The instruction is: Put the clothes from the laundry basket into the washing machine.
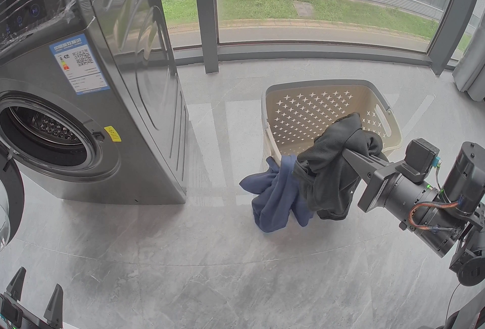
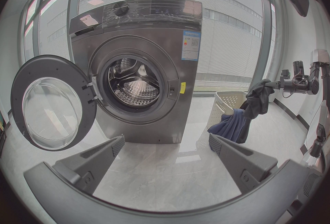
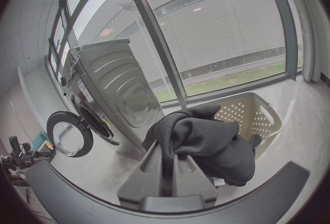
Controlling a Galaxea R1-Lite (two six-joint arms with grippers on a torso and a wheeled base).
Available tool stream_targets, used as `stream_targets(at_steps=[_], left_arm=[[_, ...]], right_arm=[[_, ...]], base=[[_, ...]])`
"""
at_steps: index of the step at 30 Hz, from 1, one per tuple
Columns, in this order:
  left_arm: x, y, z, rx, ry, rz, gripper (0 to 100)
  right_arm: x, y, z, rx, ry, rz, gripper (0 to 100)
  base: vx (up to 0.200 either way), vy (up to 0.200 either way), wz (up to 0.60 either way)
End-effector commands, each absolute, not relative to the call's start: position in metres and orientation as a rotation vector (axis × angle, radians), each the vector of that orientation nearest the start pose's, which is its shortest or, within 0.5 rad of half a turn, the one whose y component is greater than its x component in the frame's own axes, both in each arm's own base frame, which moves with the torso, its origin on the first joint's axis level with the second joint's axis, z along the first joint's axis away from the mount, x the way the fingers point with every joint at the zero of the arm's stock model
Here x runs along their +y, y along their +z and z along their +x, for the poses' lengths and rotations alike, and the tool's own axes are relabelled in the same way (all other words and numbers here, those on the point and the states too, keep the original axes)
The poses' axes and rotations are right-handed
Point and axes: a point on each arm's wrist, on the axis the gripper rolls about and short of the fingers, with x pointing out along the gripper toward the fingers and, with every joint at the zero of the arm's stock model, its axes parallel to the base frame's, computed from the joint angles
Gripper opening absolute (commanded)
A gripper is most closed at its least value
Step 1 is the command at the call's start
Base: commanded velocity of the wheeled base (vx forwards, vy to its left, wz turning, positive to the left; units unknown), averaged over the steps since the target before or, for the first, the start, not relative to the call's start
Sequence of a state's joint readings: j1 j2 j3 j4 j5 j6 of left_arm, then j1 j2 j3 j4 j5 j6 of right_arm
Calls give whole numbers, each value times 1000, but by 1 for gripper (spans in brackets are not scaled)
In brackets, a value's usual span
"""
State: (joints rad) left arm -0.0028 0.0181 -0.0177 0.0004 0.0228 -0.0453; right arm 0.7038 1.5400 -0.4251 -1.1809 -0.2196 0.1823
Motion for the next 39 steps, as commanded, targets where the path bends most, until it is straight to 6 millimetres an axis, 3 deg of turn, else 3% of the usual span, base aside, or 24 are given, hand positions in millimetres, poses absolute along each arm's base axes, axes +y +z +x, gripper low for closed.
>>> stream_targets(at_steps=[1,16,25,39], left_arm=[[1,76,-22,6,20,-46,100],[1,76,-22,6,20,-46,100],[1,76,-22,6,20,-46,100],[1,76,-22,6,20,-46,100]], right_arm=[[150,182,184,-12,489,207,0],[152,182,186,-22,491,212,0],[152,182,186,-23,493,213,0],[152,181,186,-21,491,211,0]], base=[[0,200,0],[0,200,0],[0,0,0],[-200,0,0]])
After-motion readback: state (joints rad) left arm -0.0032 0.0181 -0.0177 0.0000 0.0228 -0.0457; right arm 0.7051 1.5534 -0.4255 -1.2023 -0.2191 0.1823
